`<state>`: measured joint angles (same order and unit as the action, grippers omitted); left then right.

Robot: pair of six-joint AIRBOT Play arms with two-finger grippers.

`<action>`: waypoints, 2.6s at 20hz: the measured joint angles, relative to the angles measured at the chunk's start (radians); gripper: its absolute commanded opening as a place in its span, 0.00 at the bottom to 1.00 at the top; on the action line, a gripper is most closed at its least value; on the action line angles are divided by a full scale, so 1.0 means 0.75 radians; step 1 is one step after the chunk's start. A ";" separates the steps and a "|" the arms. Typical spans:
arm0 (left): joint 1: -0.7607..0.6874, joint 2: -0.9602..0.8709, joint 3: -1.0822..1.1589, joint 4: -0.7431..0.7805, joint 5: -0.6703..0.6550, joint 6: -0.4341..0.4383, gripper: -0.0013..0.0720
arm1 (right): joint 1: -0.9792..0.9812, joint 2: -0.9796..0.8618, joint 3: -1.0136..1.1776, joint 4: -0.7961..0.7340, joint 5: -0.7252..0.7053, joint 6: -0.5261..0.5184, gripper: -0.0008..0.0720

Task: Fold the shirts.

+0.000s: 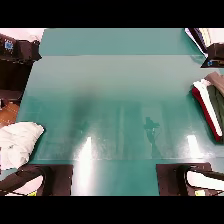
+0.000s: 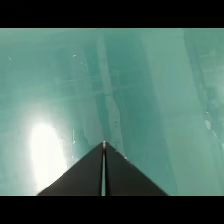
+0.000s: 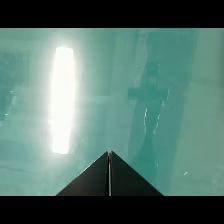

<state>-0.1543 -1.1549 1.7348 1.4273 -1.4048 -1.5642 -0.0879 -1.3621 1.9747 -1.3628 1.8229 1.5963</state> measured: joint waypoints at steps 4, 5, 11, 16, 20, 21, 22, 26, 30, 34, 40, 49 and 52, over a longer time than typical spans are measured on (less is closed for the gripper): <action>0.000 0.000 0.000 0.000 0.004 -0.001 0.06 | 0.003 0.000 0.000 0.002 -0.006 0.000 0.04; 0.001 0.000 0.000 0.000 0.004 0.000 0.06 | 0.003 0.000 0.000 0.002 -0.007 0.000 0.04; 0.000 0.000 0.000 0.000 0.004 0.000 0.06 | 0.003 0.000 0.000 0.003 -0.012 0.000 0.04; 0.001 0.000 0.000 0.001 0.036 0.000 0.33 | 0.003 0.000 0.000 0.003 -0.012 0.000 0.04; 0.000 0.000 -0.001 0.019 -0.045 0.000 0.67 | 0.003 0.000 0.000 0.008 -0.013 0.000 0.04; 0.000 0.003 -0.008 0.054 -0.111 0.000 0.67 | 0.003 0.000 0.000 0.008 -0.013 0.000 0.04; 0.000 0.009 -0.026 0.106 -0.174 0.000 0.67 | 0.003 0.000 0.000 0.009 -0.013 0.000 0.04; 0.001 0.100 -0.264 0.378 -0.323 -0.022 0.78 | 0.003 0.000 0.000 0.011 -0.018 -0.001 0.04; 0.001 0.260 -0.729 0.536 -0.274 -0.105 0.78 | 0.003 0.000 0.000 0.012 -0.021 0.000 0.04; 0.001 0.341 -1.201 0.599 -0.137 -0.222 1.00 | 0.003 0.000 0.000 0.012 -0.021 -0.001 0.04; 0.001 0.368 -1.565 0.637 0.074 -0.390 0.99 | 0.003 0.000 0.000 0.012 -0.009 -0.001 0.04; 0.002 0.371 -1.639 0.671 0.195 -0.440 0.06 | 0.003 0.000 0.000 0.012 0.010 -0.001 0.04; 0.002 0.375 -1.598 0.672 0.198 -0.440 0.06 | 0.003 0.000 0.000 0.012 0.013 -0.001 0.04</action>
<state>-0.1528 -0.8738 0.5362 1.9316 -1.2560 -1.8942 -0.0856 -1.3621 1.9747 -1.3537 1.8324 1.5959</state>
